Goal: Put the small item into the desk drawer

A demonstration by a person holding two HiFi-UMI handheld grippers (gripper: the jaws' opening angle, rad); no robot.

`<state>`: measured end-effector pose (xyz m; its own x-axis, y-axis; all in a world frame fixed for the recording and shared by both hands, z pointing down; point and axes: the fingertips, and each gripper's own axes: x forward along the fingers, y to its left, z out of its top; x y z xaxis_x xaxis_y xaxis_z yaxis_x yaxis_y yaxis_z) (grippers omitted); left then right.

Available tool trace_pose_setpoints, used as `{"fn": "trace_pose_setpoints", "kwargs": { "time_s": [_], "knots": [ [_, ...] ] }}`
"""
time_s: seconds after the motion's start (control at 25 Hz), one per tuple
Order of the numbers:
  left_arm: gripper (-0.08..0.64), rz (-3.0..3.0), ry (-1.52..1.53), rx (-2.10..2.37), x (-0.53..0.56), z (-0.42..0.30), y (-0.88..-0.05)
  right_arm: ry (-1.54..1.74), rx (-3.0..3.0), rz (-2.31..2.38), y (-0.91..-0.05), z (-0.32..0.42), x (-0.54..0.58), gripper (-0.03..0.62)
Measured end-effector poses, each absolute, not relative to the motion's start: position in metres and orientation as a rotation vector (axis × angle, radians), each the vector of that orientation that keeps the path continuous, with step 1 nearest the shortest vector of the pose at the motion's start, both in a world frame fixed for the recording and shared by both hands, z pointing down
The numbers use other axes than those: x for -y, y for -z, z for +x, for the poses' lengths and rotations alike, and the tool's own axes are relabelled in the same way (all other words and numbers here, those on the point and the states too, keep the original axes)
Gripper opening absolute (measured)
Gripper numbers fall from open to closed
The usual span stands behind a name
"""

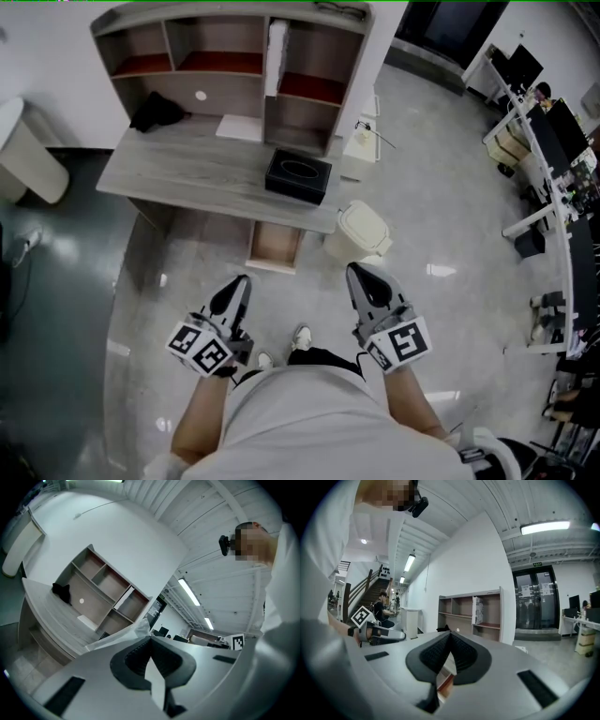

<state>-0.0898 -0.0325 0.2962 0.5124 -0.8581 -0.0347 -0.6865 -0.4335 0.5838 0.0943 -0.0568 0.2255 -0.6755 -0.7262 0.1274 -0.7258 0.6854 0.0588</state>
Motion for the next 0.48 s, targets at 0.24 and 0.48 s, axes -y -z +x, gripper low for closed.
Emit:
{"fn": "trace_pose_setpoints", "kwargs": {
  "time_s": [0.24, 0.48],
  "knots": [
    [0.017, 2.221, 0.411, 1.328, 0.069, -0.082, -0.301, -0.019, 2.803, 1.089, -0.233, 0.090, 0.112, 0.023],
    [0.017, 2.129, 0.375, 1.405, 0.078, -0.087, -0.327, -0.102, 2.806, 1.015, -0.262, 0.091, 0.139, 0.022]
  ]
}}
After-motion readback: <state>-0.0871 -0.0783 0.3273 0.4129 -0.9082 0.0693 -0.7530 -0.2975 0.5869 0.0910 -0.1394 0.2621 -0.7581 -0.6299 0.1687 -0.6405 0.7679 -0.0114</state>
